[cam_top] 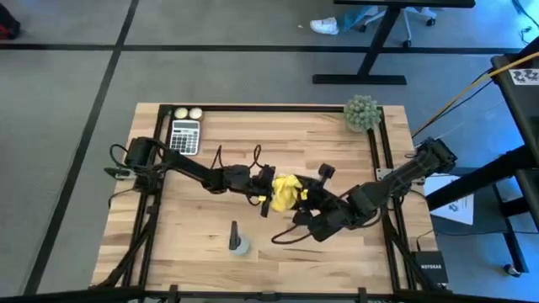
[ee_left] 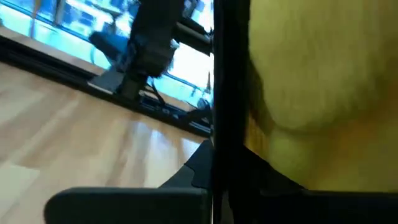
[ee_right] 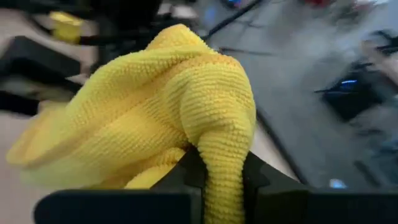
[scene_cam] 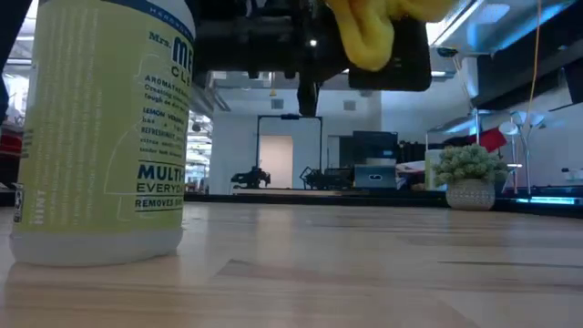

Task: Apply microfiber cloth
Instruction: Wipe the black cellphone with the yellow microfiber cloth

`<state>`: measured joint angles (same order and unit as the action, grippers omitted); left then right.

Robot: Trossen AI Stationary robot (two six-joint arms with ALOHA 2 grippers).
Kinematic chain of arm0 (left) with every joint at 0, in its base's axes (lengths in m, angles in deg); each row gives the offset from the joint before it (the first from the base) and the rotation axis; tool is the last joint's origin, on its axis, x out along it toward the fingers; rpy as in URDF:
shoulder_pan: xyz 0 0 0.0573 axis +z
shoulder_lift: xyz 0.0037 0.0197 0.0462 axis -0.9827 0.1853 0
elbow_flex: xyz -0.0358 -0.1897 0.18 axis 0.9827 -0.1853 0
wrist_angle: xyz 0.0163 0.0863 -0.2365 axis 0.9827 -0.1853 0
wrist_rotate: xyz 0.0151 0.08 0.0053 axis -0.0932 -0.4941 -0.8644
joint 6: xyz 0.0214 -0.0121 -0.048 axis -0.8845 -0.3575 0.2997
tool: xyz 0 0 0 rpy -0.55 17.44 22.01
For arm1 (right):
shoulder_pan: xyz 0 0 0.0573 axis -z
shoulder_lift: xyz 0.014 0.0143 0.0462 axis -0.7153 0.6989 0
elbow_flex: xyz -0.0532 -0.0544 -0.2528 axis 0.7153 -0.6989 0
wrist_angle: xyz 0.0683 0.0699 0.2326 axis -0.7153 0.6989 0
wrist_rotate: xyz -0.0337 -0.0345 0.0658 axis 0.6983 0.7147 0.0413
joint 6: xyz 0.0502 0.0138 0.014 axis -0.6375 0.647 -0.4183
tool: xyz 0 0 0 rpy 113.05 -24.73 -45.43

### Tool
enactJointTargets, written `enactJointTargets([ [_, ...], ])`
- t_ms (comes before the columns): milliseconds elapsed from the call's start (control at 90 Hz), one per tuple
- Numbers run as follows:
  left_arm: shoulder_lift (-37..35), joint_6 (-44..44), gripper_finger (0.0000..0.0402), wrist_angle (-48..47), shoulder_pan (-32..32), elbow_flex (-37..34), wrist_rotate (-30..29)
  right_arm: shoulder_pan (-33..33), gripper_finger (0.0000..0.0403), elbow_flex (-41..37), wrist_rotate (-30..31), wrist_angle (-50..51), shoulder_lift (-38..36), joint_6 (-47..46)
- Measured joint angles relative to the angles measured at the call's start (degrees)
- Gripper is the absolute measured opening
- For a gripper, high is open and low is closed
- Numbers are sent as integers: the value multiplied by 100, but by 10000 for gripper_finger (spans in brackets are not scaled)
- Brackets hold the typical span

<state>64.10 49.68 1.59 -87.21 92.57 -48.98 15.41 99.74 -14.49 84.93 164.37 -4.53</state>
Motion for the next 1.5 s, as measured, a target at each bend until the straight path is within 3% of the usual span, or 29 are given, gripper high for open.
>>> enactJointTargets([
  [89,9,-12,6,-72,-19,-11,33,2,17,-66,-908,-37,81,-25],
  [156,12,-25,6,-79,-30,-11,0,2,17,-181,-1021,-19,157,-133],
  [244,16,-27,6,-34,-12,-11,-149,68,17,-236,-537,75,195,-218],
  [444,3,42,6,105,29,2,-339,115,17,-61,1283,741,82,-319],
  [544,3,-29,6,9,8,2,5,68,17,347,1812,1370,-114,-363],
  [600,3,-116,6,-15,-40,3,167,-19,17,623,1822,1635,-180,-523],
  [800,1,-294,6,-27,-37,2,2,-575,17,1408,347,2175,-363,-804],
  [889,1,-335,6,-27,-44,2,-5,-851,17,1517,21,2366,-398,-1072],
  [978,1,-341,6,-76,-60,2,22,-1165,17,1522,-165,2957,-410,-1904],
  [1056,1,-421,6,-68,-84,2,-5,-1448,17,1428,-688,3650,-462,-3045],
  [1144,1,-486,6,-57,-87,2,-42,-1807,17,1057,-1528,4141,-457,-4285],
  [1267,1,-477,6,-27,-89,0,-39,-2218,17,250,-2345,3891,-437,-5440],
  [1500,1,-438,6,-15,-80,0,-55,-2438,25,-1225,-2648,2163,-388,-6379],
])
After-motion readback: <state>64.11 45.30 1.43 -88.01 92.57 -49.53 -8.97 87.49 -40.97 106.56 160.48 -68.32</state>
